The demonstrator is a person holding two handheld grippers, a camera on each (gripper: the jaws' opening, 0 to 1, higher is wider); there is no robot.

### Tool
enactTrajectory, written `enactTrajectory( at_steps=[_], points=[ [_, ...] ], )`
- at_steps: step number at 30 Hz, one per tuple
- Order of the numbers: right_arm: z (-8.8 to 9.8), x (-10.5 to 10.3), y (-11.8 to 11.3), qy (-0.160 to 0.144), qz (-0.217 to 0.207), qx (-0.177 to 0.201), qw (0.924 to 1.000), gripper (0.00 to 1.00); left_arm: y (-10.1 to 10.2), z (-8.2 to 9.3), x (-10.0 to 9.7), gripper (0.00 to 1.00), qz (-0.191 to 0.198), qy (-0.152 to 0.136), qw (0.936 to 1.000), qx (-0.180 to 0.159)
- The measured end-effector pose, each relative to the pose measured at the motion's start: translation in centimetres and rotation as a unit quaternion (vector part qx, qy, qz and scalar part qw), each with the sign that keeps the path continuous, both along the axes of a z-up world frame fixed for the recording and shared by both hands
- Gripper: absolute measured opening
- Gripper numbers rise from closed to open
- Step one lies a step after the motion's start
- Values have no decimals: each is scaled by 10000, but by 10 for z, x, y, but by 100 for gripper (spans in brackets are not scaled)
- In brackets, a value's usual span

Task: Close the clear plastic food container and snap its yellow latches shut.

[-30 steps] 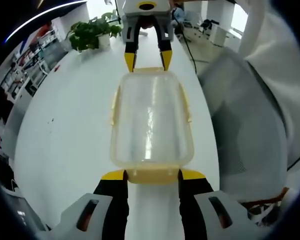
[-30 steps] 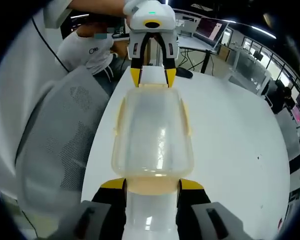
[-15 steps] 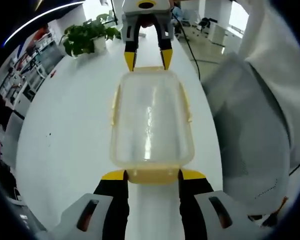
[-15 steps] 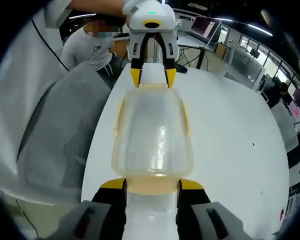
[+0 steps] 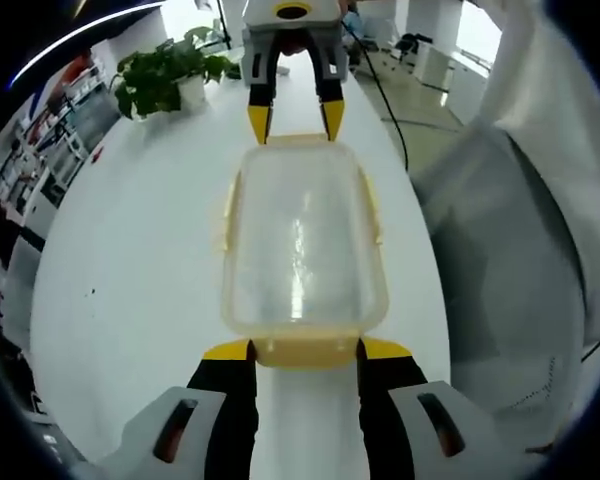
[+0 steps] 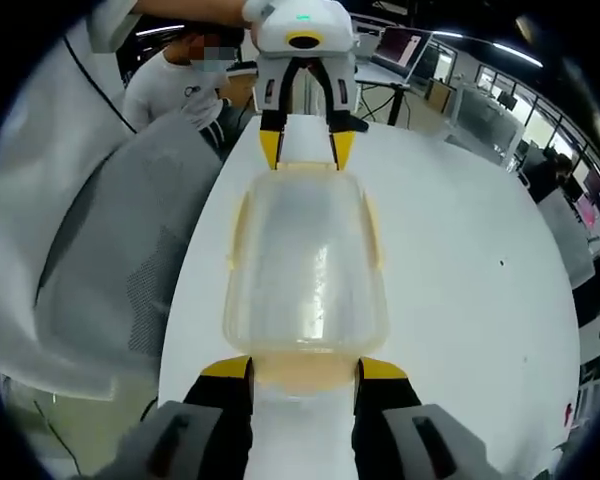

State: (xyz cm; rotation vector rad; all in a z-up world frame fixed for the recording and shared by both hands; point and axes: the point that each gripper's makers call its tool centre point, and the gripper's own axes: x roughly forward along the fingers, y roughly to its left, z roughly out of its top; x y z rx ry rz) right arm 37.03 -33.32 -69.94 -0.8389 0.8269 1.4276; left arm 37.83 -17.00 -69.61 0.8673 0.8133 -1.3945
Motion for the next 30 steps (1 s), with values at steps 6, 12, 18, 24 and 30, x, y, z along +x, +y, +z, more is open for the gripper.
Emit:
enactTrajectory(
  at_steps=[6,12,18,24,30],
  points=[
    [-5,1,-15,6,7,-79,10000,37,-17,-8,2,37,-40,25,10000,10],
    [-13,4,-26,14,9,-145,9999,37,-28,-16,4,37,-39,34,10000,12],
    [-23,3,-31,41,83,-225,9997,37,-33,-23,1,37,-70,47,9999,78],
    [-29,3,-30,60,114,-230,9997,37,-30,-29,2,37,-63,35,9999,154],
    [-34,4,-30,66,104,-269,9996,37,-31,-36,3,37,-42,46,9998,185]
  ],
)
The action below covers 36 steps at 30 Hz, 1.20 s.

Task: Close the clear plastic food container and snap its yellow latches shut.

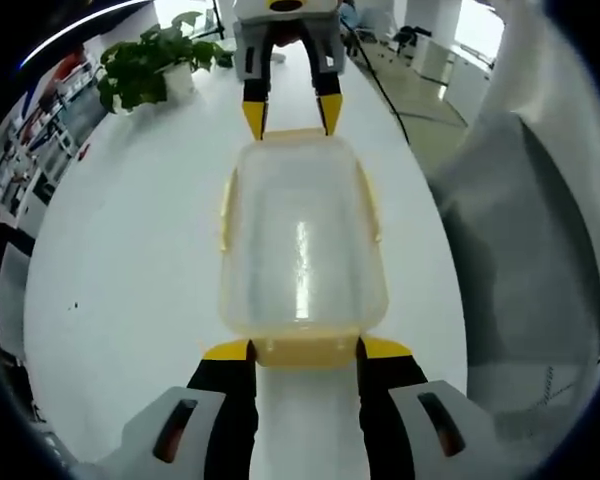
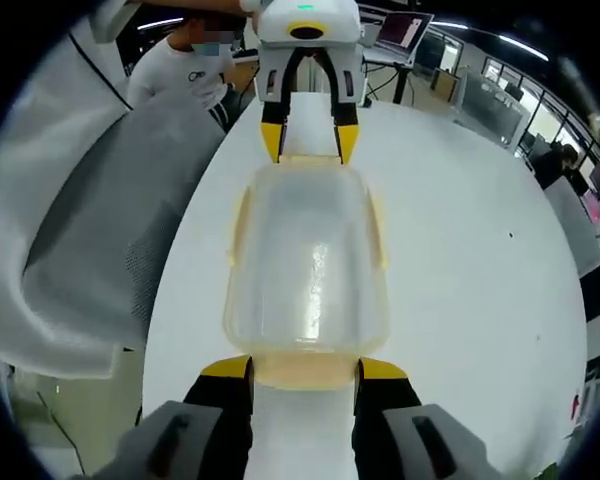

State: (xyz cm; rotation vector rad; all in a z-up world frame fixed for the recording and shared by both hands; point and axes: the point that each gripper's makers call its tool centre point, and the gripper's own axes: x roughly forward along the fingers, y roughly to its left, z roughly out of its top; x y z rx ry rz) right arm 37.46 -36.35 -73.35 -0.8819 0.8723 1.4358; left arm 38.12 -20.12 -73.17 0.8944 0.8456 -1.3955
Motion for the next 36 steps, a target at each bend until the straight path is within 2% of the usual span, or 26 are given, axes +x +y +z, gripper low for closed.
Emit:
enactTrajectory(
  at_steps=[9,18,22,28,31,32,33,35,36],
  points=[
    [-7,0,2,57,-47,78,9999,37,3,-8,2,37,-54,33,9999,89],
    [-10,0,1,108,-27,120,9999,38,2,-10,1,37,-16,103,9999,29],
    [-13,-3,2,167,-30,62,9998,38,3,-14,2,38,-198,-63,9997,119],
    [-14,-2,0,108,18,-5,9999,38,5,-14,2,38,-160,-54,9998,57],
    [-14,-5,-3,165,43,-116,9998,39,11,-16,3,32,-211,-58,9996,174],
    [-15,-6,-5,176,57,-161,9997,44,13,-16,2,33,-150,6,9997,190],
    [-16,-6,-6,109,115,-199,9997,46,14,-15,1,39,-20,90,9999,141],
    [-16,-7,-11,129,96,-313,9994,42,14,-13,2,47,86,56,9999,84],
    [-15,-7,-12,154,92,-283,9994,40,15,-12,2,45,95,69,9999,72]
  ],
)
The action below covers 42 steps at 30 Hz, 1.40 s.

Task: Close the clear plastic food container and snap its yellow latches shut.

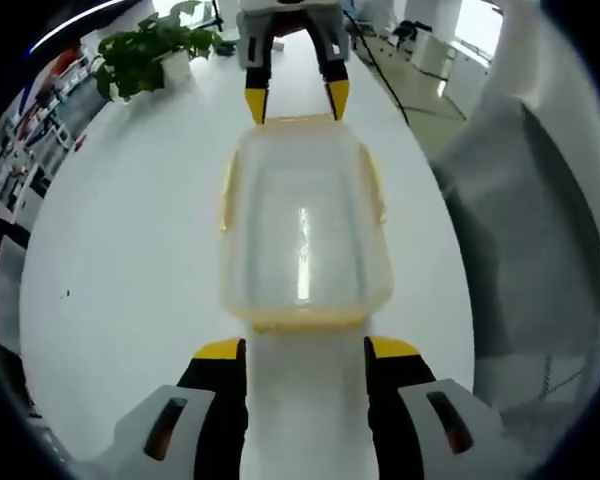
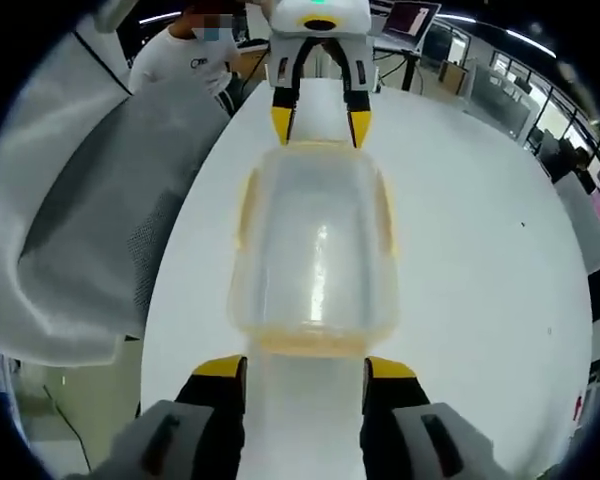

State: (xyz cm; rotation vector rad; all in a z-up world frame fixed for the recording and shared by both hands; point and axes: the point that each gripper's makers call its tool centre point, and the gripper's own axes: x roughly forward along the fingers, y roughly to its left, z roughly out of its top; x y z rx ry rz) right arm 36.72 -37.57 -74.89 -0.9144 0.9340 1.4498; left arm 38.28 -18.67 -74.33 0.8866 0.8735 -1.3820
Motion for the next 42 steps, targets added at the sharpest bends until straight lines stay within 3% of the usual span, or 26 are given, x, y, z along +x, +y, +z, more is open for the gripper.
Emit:
enactTrajectory(
  at_steps=[3,9,13,18,21,27,29,30,31,33,35,40,42],
  points=[
    [5,-2,-2,110,-140,57,9998,41,-2,3,-4,48,185,148,9996,-144],
    [19,-2,-3,51,-230,138,9996,39,5,6,-8,53,418,206,9989,-67],
    [29,0,2,68,-494,265,9984,35,1,19,-5,52,1027,483,9924,-476],
    [39,-1,10,6,-695,384,9968,35,2,25,-4,52,1315,558,9881,-563],
    [42,0,14,-58,-834,433,9956,35,-2,29,-3,49,1729,705,9795,-759],
    [42,6,13,-58,-1598,502,9859,35,-7,32,5,46,2596,931,9548,-1110],
    [40,9,10,-38,-1871,471,9812,34,-9,33,5,47,2908,1131,9419,-1244],
    [37,7,9,153,-2162,460,9751,34,-9,32,6,48,3107,1207,9342,-1269],
    [36,6,9,299,-2361,444,9702,34,-10,32,7,49,3161,1200,9321,-1300],
    [38,6,16,419,-2596,692,9623,35,-13,32,6,50,3367,1339,9210,-1428],
    [39,7,20,597,-3073,771,9466,35,-15,30,4,48,3654,1486,9069,-1484],
    [36,8,30,815,-3732,793,9208,34,-18,20,6,44,4324,1676,8714,-1601],
    [33,10,33,830,-3946,790,9117,36,-19,18,5,43,4495,1742,8610,-1621]
  ],
)
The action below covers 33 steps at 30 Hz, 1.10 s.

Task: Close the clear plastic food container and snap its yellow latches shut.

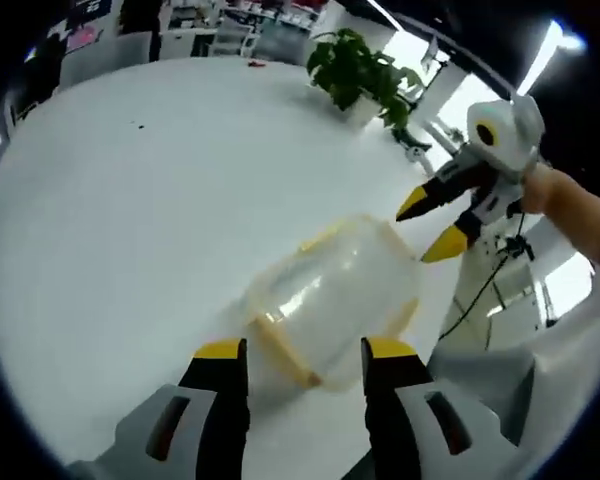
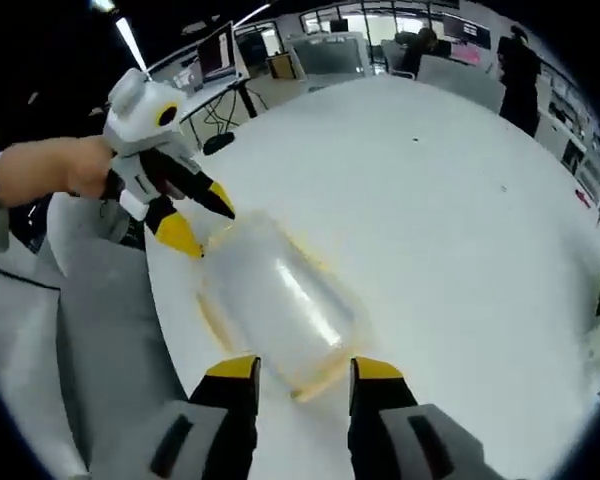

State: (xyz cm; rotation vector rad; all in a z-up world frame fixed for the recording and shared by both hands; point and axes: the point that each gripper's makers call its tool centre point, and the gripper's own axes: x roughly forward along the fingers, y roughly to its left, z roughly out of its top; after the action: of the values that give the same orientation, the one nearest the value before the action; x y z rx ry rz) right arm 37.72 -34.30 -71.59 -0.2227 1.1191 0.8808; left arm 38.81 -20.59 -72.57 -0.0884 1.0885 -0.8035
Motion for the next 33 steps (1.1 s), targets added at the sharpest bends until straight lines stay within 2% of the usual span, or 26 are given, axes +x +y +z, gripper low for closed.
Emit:
enactTrajectory(
  at_steps=[2,5,6,8,9,10,13,15,20,23,24,25,26,28,29,30,31,33],
  points=[
    [-6,3,-7,-40,-169,-282,9995,39,-1,-3,-2,42,75,22,9999,68],
    [-11,0,-3,31,-146,-265,9995,36,-1,-8,-1,41,230,19,9996,133],
    [-15,-1,-5,119,-309,-310,9990,37,-2,-9,0,41,364,20,9993,109],
    [-20,-1,-6,125,-339,-322,9988,37,-9,-9,-3,42,458,142,9988,-49],
    [-21,-1,-5,141,-329,-312,9989,37,-10,-10,-4,43,453,110,9989,-16],
    [-19,-1,1,194,-446,-111,9988,37,-10,-11,-4,44,448,85,9990,29],
    [-19,0,-1,253,-444,-201,9985,38,-10,-14,-6,43,371,58,9992,143],
    [-19,-1,-1,273,-440,-224,9984,37,-10,-14,-5,43,482,109,9987,119],
    [-19,-1,2,335,-581,-350,9971,37,-13,-14,-4,42,514,139,9985,147],
    [-22,0,3,482,-728,-353,9956,38,-15,-14,-5,41,532,152,9984,141],
    [-22,-1,4,502,-684,-403,9956,38,-15,-14,-4,40,553,176,9983,114],
    [-22,-1,4,490,-633,-426,9959,38,-22,-8,-3,39,483,148,9987,-102],
    [-23,-3,2,647,-742,-459,9941,38,-16,-6,-4,38,635,253,9977,21],
    [-25,-1,1,672,-663,-522,9942,37,-17,-9,-3,38,559,238,9981,91],
    [-26,-2,0,710,-689,-462,9940,37,-17,-12,-4,38,592,274,9978,75],
    [-29,-6,7,975,-1046,-100,9897,38,-16,-15,-3,38,574,246,9980,79],
    [-31,-9,8,1186,-1289,60,9845,40,-16,-16,-2,38,559,238,9981,66],
    [-33,-6,6,1046,-1270,164,9862,41,-16,-16,-3,38,536,204,9983,89]
  ],
)
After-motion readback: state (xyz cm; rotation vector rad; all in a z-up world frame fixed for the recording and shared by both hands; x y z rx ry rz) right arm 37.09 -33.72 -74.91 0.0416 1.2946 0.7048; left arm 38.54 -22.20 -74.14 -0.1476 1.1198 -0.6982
